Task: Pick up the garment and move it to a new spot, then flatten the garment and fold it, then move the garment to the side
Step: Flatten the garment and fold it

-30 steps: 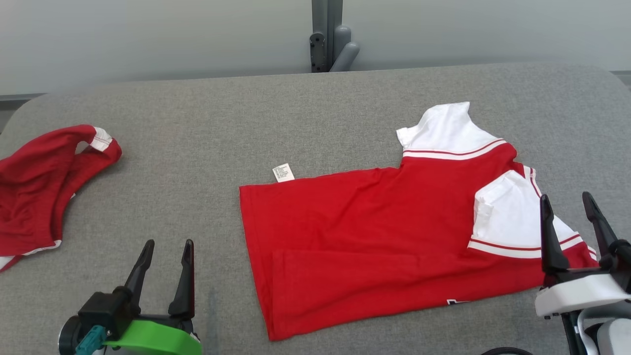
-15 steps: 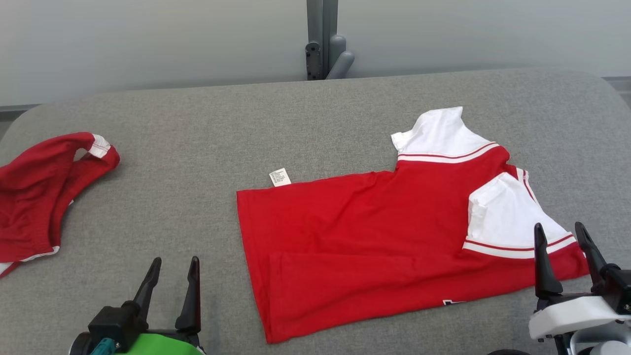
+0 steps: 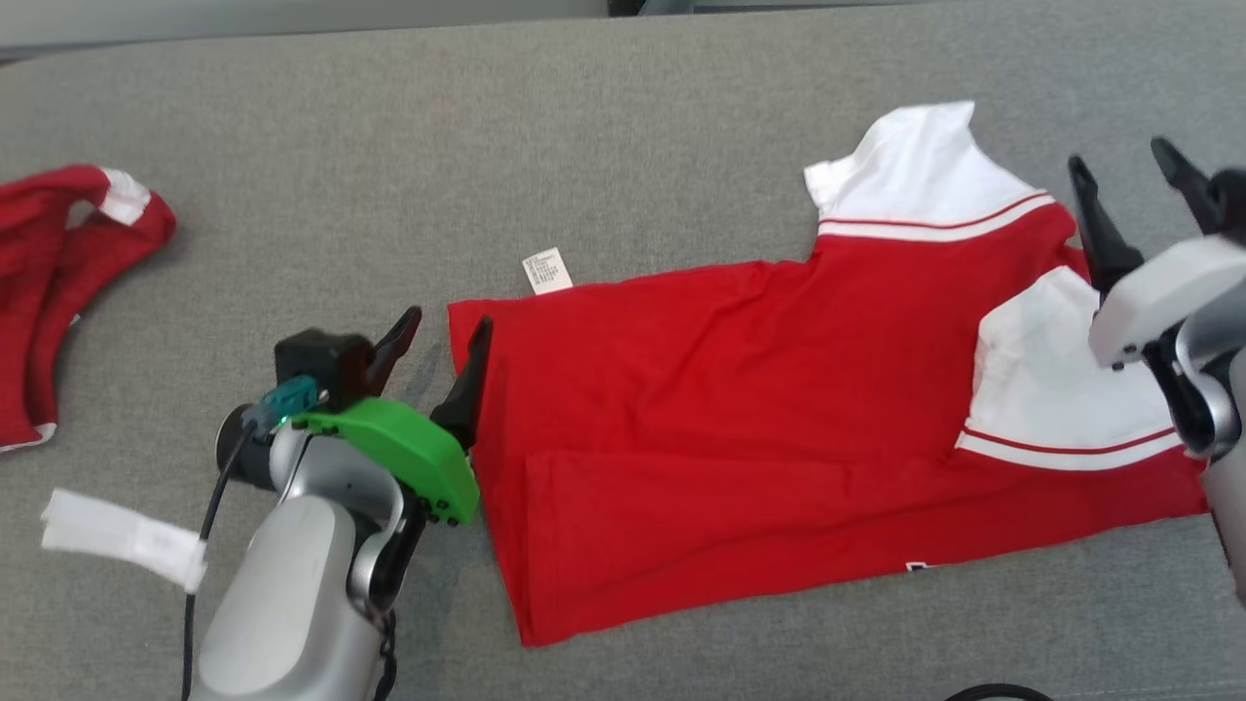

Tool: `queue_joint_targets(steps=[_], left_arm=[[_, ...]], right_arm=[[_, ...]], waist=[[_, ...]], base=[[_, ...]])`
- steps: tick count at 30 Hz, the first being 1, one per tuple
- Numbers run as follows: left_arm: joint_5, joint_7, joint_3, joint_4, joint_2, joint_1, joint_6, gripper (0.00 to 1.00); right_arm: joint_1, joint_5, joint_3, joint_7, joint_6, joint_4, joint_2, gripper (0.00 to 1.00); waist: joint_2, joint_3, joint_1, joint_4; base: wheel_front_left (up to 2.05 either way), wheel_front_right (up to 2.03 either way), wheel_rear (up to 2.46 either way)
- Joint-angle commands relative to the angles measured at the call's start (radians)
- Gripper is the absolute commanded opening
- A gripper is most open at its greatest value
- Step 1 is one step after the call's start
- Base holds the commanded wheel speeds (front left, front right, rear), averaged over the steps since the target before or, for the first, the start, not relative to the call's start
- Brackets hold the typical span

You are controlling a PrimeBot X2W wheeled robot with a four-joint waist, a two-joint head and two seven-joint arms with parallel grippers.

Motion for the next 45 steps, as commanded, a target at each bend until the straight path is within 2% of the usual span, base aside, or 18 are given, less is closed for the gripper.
queue_joint_targets(steps=[1,4,6,7,11,17,26,34,35,38,39,40,43,44,45], left_arm=[[-0.021,0.046,-0.017,0.017,-0.007,-0.066,-0.002,1.0],[-0.045,0.119,-0.048,0.05,-0.021,-0.131,-0.003,1.0],[-0.05,0.131,-0.051,0.061,-0.023,-0.148,-0.002,1.0],[-0.047,0.155,-0.067,0.082,-0.025,-0.173,-0.002,1.0],[-0.045,0.192,-0.088,0.109,-0.027,-0.191,0.0,1.0],[-0.073,0.22,-0.112,0.105,-0.028,-0.209,0.001,1.0],[-0.093,0.258,-0.157,0.112,-0.039,-0.25,0.001,1.0],[-0.14,0.28,-0.227,0.112,-0.052,-0.278,-0.001,1.0],[-0.148,0.286,-0.24,0.112,-0.054,-0.28,-0.003,1.0],[-0.187,0.299,-0.283,0.1,-0.055,-0.282,-0.005,1.0],[-0.197,0.304,-0.3,0.096,-0.05,-0.285,-0.005,0.9],[-0.207,0.304,-0.314,0.094,-0.046,-0.286,-0.005,0.62],[-0.22,0.286,-0.319,0.099,-0.035,-0.287,-0.005,0.06],[-0.218,0.277,-0.317,0.101,-0.031,-0.29,-0.005,0.0],[-0.219,0.27,-0.313,0.105,-0.027,-0.291,-0.004,0.0]], right_arm=[[-0.082,0.018,0.032,0.032,-0.001,0.045,-0.024,1.0],[-0.175,0.045,0.069,0.075,-0.001,0.138,-0.037,1.0],[-0.205,0.055,0.074,0.084,-0.001,0.17,-0.043,1.0],[-0.26,0.069,0.09,0.099,-0.001,0.227,-0.052,1.0],[-0.313,0.103,0.116,0.1,-0.001,0.298,-0.046,1.0],[-0.408,0.13,0.149,0.083,-0.001,0.421,-0.075,1.0],[-0.491,0.121,0.172,0.098,-0.001,0.534,-0.094,1.0],[-0.507,0.173,0.225,0.199,-0.001,0.6,-0.065,1.0],[-0.506,0.183,0.233,0.207,-0.001,0.601,-0.064,0.97],[-0.505,0.207,0.269,0.221,0.0,0.591,-0.067,0.0],[-0.504,0.218,0.278,0.227,-0.001,0.584,-0.069,0.0],[-0.503,0.23,0.286,0.227,-0.001,0.578,-0.071,0.0],[-0.498,0.267,0.309,0.216,-0.001,0.553,-0.086,0.0],[-0.499,0.277,0.315,0.205,-0.001,0.543,-0.09,0.0],[-0.5,0.287,0.321,0.194,-0.001,0.532,-0.092,0.0]], waist=[[-0.0001,0.156,0.0,0.053],[-0.0001,0.192,0.0,0.085],[-0.0001,0.199,0.0,0.094],[-0.0001,0.21,0.0,0.11],[-0.0001,0.218,0.0,0.132],[-0.0001,0.239,0.0,0.171],[-0.0001,0.266,0.0,0.19],[-0.0001,0.275,0.0,0.184],[-0.0001,0.274,0.0,0.182],[-0.0001,0.271,0.0,0.177],[-0.0001,0.271,0.0,0.175],[-0.0001,0.268,0.0,0.173],[-0.0001,0.258,0.0,0.166],[-0.0001,0.255,0.0,0.163],[-0.0001,0.25,0.0,0.159]], base=[[0.0,0.0,0.0],[0.0,0.0,0.0],[0.0,0.0,0.0],[0.0,0.0,0.0],[0.0,0.0,0.0],[0.0,0.0,0.0],[0.0,0.0,0.0],[0.0,0.0,0.0],[0.0,0.0,0.0],[0.0,0.0,0.0],[0.0,0.0,0.0],[0.0,0.0,0.0],[0.0,0.0,0.0],[0.0,0.0,0.0],[0.0,0.0,0.0]])
